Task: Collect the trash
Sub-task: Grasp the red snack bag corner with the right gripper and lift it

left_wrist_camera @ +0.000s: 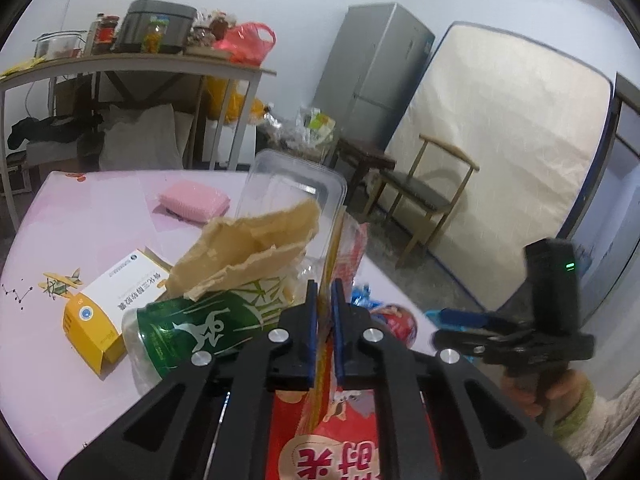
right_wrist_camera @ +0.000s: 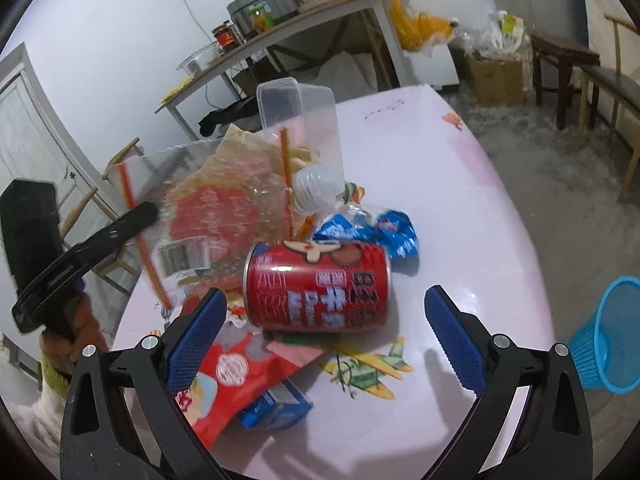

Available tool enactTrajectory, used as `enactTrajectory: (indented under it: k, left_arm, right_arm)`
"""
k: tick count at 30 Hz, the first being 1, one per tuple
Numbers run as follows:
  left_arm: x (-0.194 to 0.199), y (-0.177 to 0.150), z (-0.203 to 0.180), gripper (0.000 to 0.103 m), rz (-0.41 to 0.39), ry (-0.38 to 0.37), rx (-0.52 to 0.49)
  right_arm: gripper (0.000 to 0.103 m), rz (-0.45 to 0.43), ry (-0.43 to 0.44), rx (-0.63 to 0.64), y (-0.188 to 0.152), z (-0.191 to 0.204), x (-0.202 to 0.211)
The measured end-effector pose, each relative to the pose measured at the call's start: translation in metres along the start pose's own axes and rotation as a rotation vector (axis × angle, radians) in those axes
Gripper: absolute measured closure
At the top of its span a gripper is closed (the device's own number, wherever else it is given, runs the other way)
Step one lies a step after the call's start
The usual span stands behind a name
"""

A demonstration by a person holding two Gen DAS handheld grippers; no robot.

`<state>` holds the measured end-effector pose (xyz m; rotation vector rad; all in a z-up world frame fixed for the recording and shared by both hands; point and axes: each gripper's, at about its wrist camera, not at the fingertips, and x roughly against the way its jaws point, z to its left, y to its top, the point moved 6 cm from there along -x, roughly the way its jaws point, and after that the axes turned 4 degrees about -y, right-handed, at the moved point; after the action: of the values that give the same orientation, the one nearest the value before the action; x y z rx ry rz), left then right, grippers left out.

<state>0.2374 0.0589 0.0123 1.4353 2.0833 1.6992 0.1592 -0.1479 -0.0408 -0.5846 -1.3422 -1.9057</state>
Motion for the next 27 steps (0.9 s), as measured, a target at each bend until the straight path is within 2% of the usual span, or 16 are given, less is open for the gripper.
enactTrajectory:
  k: [4, 6, 9, 12, 14, 16, 19, 21, 23, 25, 27]
  left_arm:
    - [0.018, 0.007, 0.0, 0.098, -0.067, -0.022, 0.044]
    - [0.028, 0.011, 0.001, 0.098, -0.098, -0.033, 0.065]
    - [0.04, 0.014, 0.0, 0.098, -0.126, -0.039, 0.075]
    - [0.049, 0.015, 0.0, 0.098, -0.141, -0.039, 0.084]
    - [0.054, 0.014, 0.001, 0.098, -0.151, -0.04, 0.094]
    - [0.059, 0.013, 0.002, 0.098, -0.167, -0.032, 0.106]
    - [0.07, 0.009, 0.005, 0.098, -0.191, -0.026, 0.125]
    - [0.08, 0.007, 0.008, 0.098, -0.214, -0.02, 0.141]
    - [0.092, 0.004, 0.011, 0.098, -0.233, -0.017, 0.161]
    - [0.104, 0.0, 0.015, 0.098, -0.25, -0.018, 0.184]
    - [0.114, -0.005, 0.018, 0.098, -0.261, -0.021, 0.201]
  right_arm:
    - [0.008, -0.009, -0.005, -0.003, 0.002, 0.005, 0.001]
    - [0.008, -0.036, -0.024, 0.036, 0.003, 0.007, 0.007]
    - [0.008, -0.111, -0.093, 0.258, 0.008, 0.021, 0.023]
    - [0.008, -0.159, -0.138, 0.579, 0.01, 0.047, 0.03]
    - [0.008, -0.144, -0.147, 0.72, 0.007, 0.057, 0.025]
    - [0.01, -0.112, -0.156, 0.782, 0.009, 0.06, 0.015]
    - [0.016, -0.076, -0.134, 0.756, 0.008, 0.061, 0.01]
    - [0.017, -0.065, -0.063, 0.683, 0.005, 0.067, 0.018]
    - [0.017, -0.038, 0.052, 0.569, -0.002, 0.074, 0.03]
    - [0.017, 0.045, 0.222, 0.389, -0.02, 0.072, 0.042]
    - [0.017, 0.112, 0.312, 0.261, -0.037, 0.068, 0.047]
